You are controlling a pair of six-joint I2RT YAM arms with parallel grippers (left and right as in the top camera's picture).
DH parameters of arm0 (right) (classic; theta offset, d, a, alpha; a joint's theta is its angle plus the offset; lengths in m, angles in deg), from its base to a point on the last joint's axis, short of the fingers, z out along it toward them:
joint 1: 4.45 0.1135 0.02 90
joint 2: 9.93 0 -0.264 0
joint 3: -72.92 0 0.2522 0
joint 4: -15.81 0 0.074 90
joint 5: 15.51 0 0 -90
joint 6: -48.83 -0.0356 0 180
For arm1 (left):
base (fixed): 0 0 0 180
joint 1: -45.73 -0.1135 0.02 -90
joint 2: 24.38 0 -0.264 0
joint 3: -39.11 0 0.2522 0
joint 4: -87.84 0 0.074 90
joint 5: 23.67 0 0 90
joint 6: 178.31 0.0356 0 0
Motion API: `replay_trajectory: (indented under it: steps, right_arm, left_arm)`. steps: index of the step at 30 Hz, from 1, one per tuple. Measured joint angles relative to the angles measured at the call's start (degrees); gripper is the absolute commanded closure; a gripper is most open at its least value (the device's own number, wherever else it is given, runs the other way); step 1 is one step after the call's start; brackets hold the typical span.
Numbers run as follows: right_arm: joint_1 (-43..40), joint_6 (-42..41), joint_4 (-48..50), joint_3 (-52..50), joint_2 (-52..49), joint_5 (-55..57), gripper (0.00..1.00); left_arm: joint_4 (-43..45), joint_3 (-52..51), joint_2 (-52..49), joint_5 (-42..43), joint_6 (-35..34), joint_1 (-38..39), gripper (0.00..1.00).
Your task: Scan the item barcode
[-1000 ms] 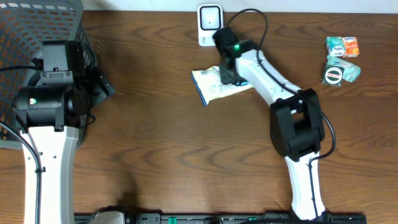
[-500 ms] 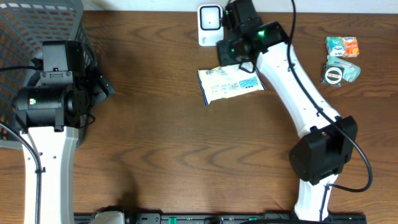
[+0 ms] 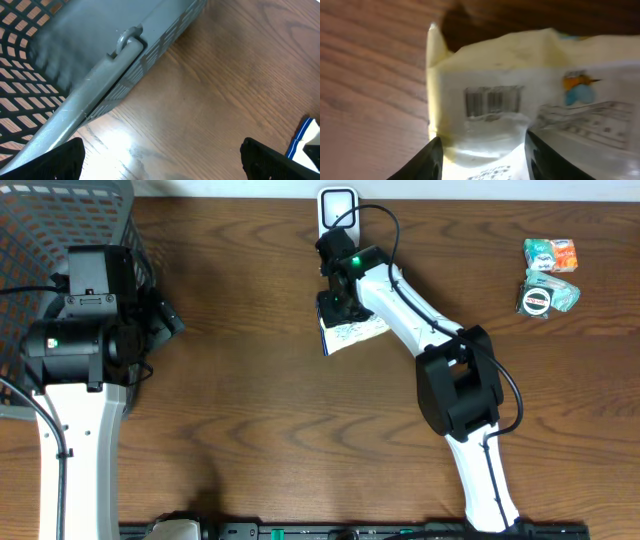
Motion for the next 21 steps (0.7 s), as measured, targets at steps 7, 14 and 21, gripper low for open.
replay_trajectory:
  steps: [7,14,21]
  right_arm:
    - [3.7,-0.2,-2.4,-0.5,5.0,2.7,0.43]
    - [2.3,-1.8,1.5,-0.1,13.2,13.0,0.53]
    - [1.0,-4.7,7.2,-0.1,8.1,14.1,0.52]
  left_arm:
    - [0.0,0.0,0.0,0.0,0.0,0.0,0.02]
    - [0.0,0.0,0.0,0.0,0.0,0.0,0.02]
    - [0.0,0.0,0.0,0.0,0.0,0.0,0.02]
